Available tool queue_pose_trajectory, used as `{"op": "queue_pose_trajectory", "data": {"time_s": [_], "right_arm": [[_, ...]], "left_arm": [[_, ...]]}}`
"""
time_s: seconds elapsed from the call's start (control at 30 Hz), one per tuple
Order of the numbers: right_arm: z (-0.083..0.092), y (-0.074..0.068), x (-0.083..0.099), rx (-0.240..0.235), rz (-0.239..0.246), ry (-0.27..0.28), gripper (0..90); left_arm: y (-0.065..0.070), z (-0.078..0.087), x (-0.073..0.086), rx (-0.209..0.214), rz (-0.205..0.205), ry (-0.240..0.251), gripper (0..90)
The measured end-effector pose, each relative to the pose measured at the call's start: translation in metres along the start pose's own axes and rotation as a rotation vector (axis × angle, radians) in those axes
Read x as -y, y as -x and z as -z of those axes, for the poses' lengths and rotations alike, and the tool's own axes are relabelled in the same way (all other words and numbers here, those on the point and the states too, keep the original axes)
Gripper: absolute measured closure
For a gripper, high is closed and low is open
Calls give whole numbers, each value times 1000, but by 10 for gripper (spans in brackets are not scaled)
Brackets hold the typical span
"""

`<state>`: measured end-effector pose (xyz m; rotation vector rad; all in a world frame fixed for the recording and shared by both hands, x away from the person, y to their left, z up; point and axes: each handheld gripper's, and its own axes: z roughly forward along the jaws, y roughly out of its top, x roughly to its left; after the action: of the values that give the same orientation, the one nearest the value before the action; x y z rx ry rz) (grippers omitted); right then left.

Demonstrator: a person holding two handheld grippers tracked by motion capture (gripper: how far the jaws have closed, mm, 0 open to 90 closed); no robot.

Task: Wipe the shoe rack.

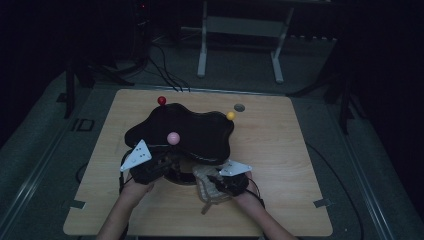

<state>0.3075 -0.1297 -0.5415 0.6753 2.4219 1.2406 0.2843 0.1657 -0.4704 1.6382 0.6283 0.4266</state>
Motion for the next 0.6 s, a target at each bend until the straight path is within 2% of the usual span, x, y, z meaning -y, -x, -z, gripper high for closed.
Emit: {"op": "queue_pose_trajectory", "data": {"time_s": [0.07, 0.2, 0.33, 0.4, 0.47, 0.6], "right_arm": [[7, 0, -3, 2, -2, 10, 681], [24, 5, -7, 33, -7, 28, 684], [41, 11, -5, 76, 12, 18, 684], [49, 16, -3, 90, 1, 18, 684], [56, 19, -2, 103, -6, 15, 684], [63, 23, 1, 122, -11, 13, 684]], "left_arm": [[2, 2, 0, -14, -21, -9, 735], [5, 10, -2, -16, -10, -13, 683], [10, 24, -4, -45, -41, -35, 654], [11, 31, -3, -53, -46, -44, 666], [10, 39, -1, -73, -42, -56, 722], [5, 45, 11, -153, -39, -98, 811]]}}
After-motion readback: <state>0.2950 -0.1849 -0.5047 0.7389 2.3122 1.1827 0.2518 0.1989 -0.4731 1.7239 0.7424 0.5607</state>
